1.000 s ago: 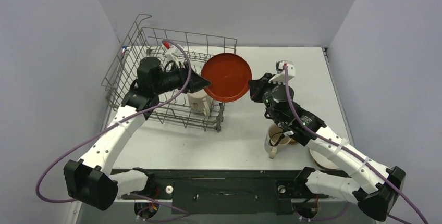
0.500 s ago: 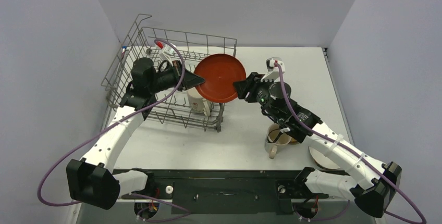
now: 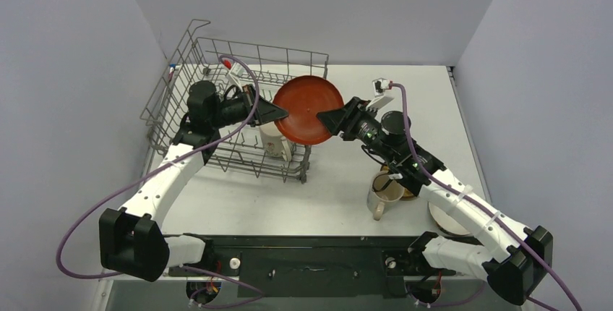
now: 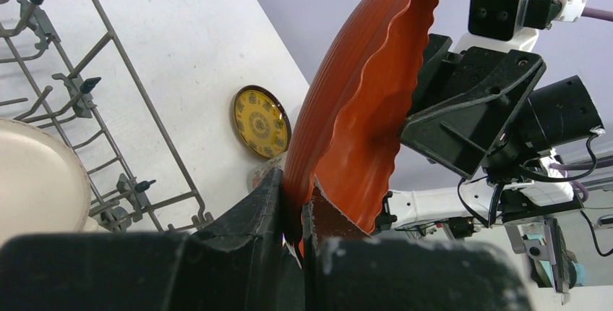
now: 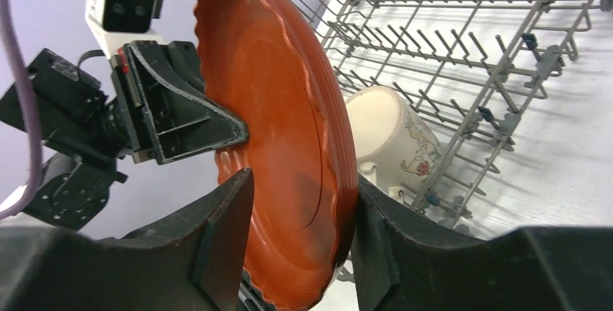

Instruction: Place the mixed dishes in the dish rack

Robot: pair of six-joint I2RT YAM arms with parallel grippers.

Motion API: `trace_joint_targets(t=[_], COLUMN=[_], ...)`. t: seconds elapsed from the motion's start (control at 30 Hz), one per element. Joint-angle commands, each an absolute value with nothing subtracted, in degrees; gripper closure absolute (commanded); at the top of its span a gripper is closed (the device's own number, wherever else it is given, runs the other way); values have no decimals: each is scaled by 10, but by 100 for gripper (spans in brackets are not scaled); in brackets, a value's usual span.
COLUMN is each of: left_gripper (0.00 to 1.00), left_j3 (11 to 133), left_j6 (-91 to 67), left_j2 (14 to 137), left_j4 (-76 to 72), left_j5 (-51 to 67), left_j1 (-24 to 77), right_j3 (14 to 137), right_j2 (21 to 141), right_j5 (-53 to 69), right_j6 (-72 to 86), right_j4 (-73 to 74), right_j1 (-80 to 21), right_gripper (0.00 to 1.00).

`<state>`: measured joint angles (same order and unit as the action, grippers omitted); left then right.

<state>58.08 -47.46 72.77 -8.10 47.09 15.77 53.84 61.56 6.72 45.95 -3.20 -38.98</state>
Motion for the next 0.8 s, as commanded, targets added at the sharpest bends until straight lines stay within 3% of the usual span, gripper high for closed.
trace_joint_targets(t=[0.0,0.03,0.13,0.2,0.3,0.4,0.5,0.53,0.57,0.77], left_gripper=[100,100,100,89,55,29,19,4,0,4], left_j3=[586,585,592,603,613,642,676,689,694,703], left_j6=[-495,-496,-474,-464,-445,-395,-334,-325,-309,-246], left_j2=[730,730,727,729,728,713,700,688,682,600], left_j4=[-133,-137,-114,-82,-48,55,141,177,193,273], left_j5=[495,495,483,474,458,384,319,289,274,88], left_j1=[153,153,152,151,148,146,144,141,139,124], right_j3=[556,559,565,563,559,574,605,613,632,741], right_j2=[621,624,629,629,626,628,640,643,651,723], right_j5=[79,77,72,67,40,-18,-113,-138,-187,-409], right_j6=[471,469,474,475,481,488,487,490,495,497], right_j4=[-90,-88,-90,-96,-101,-84,-47,-35,-13,129], right_j1=[-407,-408,-415,-421,-431,-442,-465,-470,-480,-516], right_gripper=[59,65,71,81,98,100,100,100,100,100])
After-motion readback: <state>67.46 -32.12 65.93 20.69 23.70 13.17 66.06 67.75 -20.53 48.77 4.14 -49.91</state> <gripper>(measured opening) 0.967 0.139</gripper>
